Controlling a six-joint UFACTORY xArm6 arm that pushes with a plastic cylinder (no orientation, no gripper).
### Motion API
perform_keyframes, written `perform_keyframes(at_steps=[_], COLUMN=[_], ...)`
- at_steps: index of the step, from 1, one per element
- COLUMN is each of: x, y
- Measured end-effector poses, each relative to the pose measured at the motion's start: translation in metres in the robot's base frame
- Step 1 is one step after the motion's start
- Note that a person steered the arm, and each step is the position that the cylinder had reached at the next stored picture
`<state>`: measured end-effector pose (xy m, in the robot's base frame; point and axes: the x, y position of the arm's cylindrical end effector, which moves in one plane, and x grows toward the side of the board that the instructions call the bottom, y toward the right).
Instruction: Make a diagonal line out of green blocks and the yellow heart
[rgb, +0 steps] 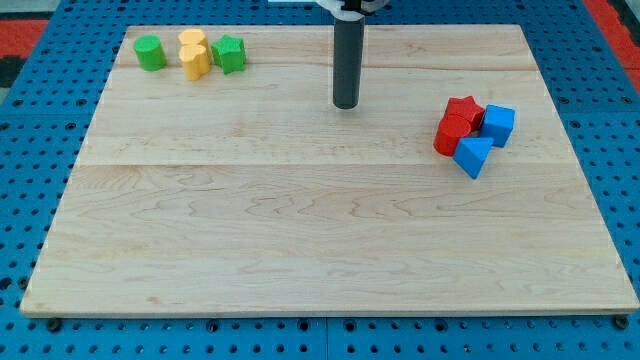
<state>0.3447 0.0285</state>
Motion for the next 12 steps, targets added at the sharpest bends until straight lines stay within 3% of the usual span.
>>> perform_keyframes(at_steps=[7, 8, 9, 10, 11, 12], x=[0.005, -0.005, -0.048, -0.104, -0.119, -0.122], y=[-0.013, -0.01, -0.008, -0.067, -0.126, -0.116])
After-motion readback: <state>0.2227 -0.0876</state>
